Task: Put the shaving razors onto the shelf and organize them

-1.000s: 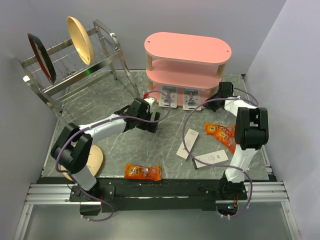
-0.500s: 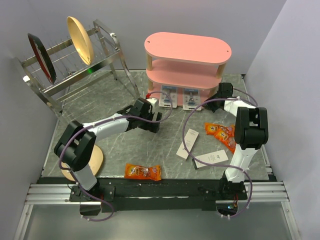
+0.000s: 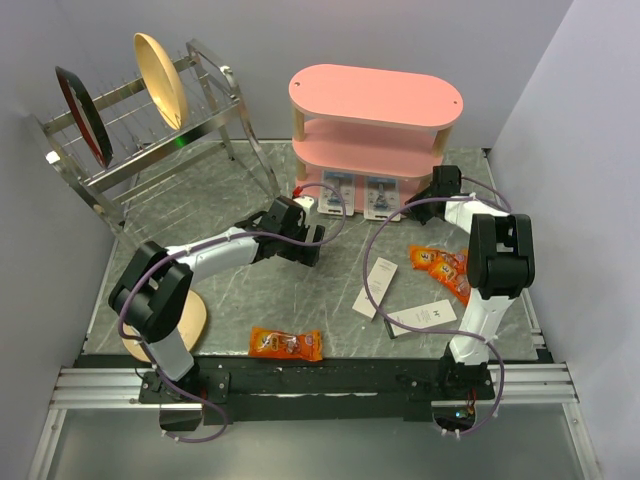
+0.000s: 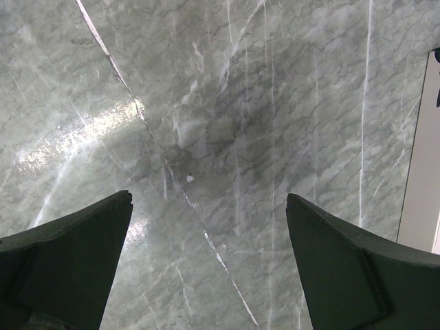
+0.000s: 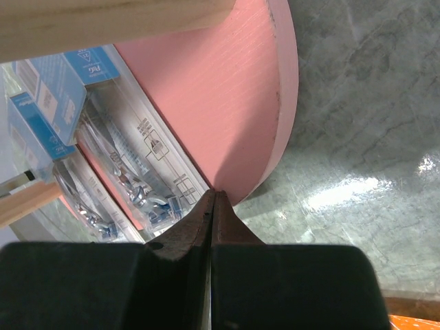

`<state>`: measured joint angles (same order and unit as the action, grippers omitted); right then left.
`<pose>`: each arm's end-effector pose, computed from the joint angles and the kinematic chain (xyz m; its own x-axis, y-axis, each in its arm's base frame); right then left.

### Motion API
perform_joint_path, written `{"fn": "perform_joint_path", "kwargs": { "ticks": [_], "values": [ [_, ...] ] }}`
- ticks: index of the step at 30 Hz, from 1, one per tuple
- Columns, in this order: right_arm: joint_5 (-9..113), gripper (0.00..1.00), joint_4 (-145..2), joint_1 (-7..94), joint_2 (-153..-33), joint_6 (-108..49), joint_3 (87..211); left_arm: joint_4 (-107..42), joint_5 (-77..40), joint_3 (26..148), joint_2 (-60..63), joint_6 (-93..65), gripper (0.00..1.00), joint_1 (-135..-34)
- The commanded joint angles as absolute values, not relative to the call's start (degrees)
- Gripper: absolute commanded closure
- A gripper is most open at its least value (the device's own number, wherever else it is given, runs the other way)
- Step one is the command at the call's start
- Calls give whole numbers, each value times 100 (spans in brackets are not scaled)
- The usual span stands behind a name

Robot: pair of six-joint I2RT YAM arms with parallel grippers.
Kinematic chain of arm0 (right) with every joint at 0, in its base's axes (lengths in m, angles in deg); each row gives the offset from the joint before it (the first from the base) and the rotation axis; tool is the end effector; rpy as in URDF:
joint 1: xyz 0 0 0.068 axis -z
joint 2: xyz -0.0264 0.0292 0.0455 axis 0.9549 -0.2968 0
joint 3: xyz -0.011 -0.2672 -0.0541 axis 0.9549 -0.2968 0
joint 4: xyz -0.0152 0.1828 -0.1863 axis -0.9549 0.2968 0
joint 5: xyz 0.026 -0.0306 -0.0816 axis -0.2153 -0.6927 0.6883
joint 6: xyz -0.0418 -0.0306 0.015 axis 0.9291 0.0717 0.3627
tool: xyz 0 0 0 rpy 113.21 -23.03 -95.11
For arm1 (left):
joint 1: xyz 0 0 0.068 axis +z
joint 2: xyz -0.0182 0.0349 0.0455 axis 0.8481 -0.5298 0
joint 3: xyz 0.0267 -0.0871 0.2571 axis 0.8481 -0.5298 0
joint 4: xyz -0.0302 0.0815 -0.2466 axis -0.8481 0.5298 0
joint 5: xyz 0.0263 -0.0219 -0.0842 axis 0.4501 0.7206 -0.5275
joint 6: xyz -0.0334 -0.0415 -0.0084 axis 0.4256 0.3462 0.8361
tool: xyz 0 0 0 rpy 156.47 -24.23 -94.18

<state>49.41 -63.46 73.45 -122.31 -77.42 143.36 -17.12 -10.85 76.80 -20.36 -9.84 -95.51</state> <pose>0.4097 0.0014 0.1658 -0.5251 0.8081 -0.2668 0.5526 0.5622 0.6153 0.2863 -0.2202 0.2015 -0.7369 0.2228 -0.6383 0.4304 0.8827 -0.1888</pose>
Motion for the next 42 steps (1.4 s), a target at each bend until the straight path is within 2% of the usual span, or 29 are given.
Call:
{"fn": "perform_joint_path", "kwargs": {
  "ticks": [1,10,11,14,18,22,24,26,27,31,34,37,42],
  "values": [
    [4998,100,-6325,7300,-12238,-7764,14271,-1924,-1111,7798,-1941,-962,1,-9589],
    [5146,99,-6141,7361,-11651,-7528,14149,-1871,-1242,7956,-1854,-1127,1,-9703],
    [5191,85,-5983,7431,-11501,-7457,14105,-1853,-1356,8008,-1810,-1181,0,-9738],
    [5340,58,-5632,7589,-10799,-7088,13824,-1792,-1664,8114,-1783,-1269,1,-9879],
    [5376,48,-5253,7757,-9851,-5938,13481,-1923,-1971,8062,-1731,-1199,1,-10011],
    [4130,42,-5017,7801,-9303,-3956,13190,-2029,-2305,7913,-1581,-1207,0,-10107],
    [3103,40,-4481,7801,-9119,-3188,13190,-2012,-2613,7886,-1485,-1373,0,-10134],
    [2444,37,-3519,7792,-8978,-1591,13383,-2011,-2684,7851,-1414,-1488,1,-10204],
    [2362,33,-3173,7792,-8786,-1002,13410,-2029,-2675,7824,-1379,-1524,0,-10222],
    [2387,32,-1643,7792,-7951,2797,13157,-2222,-2728,7675,-1335,-1542,1,-10310],
    [2580,24,-1087,7801,-7099,4656,12578,-2249,-2588,7622,-1291,-1577,1,-10319],
    [2721,20,-692,7792,-6702,6023,12163,-2214,-2482,7596,-1265,-1708,1,-10319],
    [3195,18,-58,7783,-6973,7317,11741,-2178,-2438,7482,-1186,-1849,1,-10319]
  ]
}}
